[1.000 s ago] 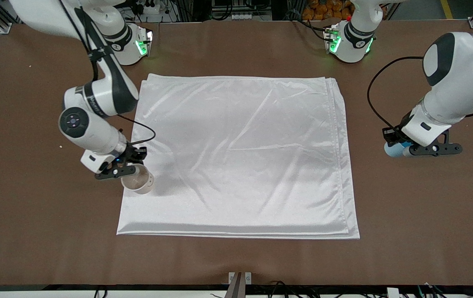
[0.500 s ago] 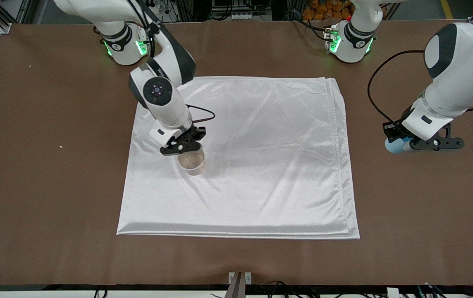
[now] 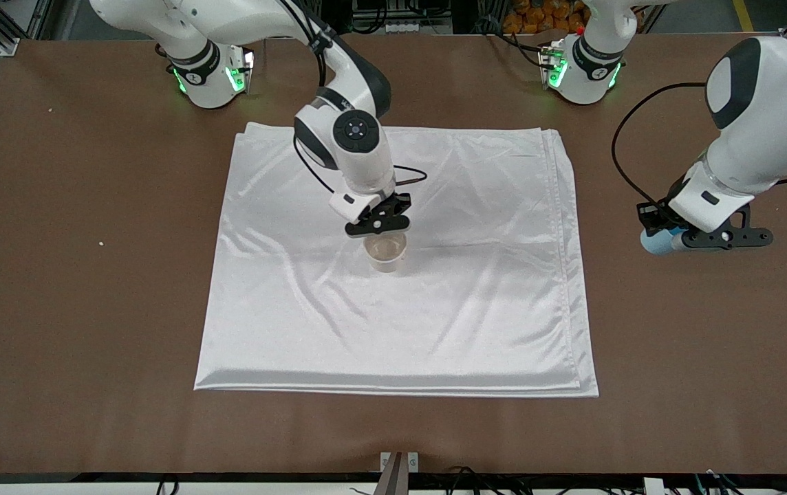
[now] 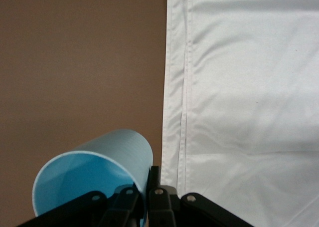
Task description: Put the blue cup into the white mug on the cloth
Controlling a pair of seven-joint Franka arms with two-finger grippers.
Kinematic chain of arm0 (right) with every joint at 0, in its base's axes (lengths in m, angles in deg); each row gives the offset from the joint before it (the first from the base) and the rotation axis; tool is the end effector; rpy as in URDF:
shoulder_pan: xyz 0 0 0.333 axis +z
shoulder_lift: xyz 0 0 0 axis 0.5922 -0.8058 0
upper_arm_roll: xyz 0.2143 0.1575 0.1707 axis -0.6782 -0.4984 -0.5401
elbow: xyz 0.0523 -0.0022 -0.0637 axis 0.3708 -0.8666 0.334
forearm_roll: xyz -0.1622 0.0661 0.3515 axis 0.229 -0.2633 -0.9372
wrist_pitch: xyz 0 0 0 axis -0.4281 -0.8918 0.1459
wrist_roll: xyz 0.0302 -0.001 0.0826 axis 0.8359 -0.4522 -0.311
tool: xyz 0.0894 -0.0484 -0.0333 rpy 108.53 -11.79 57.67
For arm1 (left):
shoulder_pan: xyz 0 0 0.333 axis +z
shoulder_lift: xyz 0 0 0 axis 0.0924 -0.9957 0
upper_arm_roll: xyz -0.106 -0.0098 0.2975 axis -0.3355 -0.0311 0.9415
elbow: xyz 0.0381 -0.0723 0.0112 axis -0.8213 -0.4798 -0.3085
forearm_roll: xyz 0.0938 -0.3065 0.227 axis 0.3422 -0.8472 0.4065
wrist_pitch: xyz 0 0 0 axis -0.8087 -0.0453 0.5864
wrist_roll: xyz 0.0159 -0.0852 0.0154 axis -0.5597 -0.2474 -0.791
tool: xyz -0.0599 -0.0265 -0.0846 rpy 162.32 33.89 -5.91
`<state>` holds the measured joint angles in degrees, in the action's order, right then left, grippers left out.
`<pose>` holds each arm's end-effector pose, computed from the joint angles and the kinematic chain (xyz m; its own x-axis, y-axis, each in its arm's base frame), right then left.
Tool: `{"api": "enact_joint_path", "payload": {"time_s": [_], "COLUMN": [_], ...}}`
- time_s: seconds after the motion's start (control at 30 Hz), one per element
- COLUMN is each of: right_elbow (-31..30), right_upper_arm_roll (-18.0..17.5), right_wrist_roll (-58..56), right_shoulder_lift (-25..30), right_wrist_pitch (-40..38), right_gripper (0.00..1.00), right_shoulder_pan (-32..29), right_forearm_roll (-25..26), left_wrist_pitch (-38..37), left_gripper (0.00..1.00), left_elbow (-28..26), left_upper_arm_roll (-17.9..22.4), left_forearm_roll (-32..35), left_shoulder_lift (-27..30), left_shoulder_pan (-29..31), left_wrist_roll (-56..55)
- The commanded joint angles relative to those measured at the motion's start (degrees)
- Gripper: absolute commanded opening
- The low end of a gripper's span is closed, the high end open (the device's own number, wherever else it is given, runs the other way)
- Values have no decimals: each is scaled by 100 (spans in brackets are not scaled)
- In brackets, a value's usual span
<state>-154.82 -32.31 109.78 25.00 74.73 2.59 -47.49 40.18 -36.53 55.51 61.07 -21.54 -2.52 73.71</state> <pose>0.4729 0.5014 0.2971 0.9944 0.1042 -0.0173 0.1026 -0.9918 -0.0764 0.5654 -0.0770 0.4790 0.9997 0.0002 0.0245 0.0005 -0.9999 -0.0133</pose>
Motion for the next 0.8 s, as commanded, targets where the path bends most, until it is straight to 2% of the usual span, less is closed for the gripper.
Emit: {"api": "enact_joint_path", "payload": {"time_s": [0.0,0.33,0.37,0.4,0.47,0.5,0.63,0.77], "right_elbow": [549,567,567,567,567,567,567,680], "right_upper_arm_roll": [31,48,57,57,75,75,101,110], "right_wrist_roll": [99,99,99,108,178,230,319,319], "right_shoulder_lift": [-487,-654,-654,-654,-645,-637,-488,-172], "right_wrist_pitch": [-81,-46,-54,-63,-98,-98,-273,-870], "right_gripper": [0,0,9,32,72,100,100,100], "right_shoulder_pan": [231,329,329,320,276,258,285,144], "right_forearm_roll": [41,68,68,42,15,24,77,68], "left_wrist_pitch": [-80,-72,-80,-80,-72,-72,-72,-72], "left_gripper": [0,0,0,0,0,0,0,0], "left_elbow": [-44,-18,-18,-18,-18,-18,-9,8], "left_upper_arm_roll": [-81,-230,-239,-239,-256,-265,-414,-599], "left_forearm_roll": [114,105,114,105,105,105,105,105], "left_shoulder_lift": [106,70,70,70,70,70,44,18], "left_shoulder_pan": [4,-14,-14,-14,-32,-32,-32,-40], "left_wrist_roll": [-7,-94,-121,-147,-174,-174,-358,-525]}}
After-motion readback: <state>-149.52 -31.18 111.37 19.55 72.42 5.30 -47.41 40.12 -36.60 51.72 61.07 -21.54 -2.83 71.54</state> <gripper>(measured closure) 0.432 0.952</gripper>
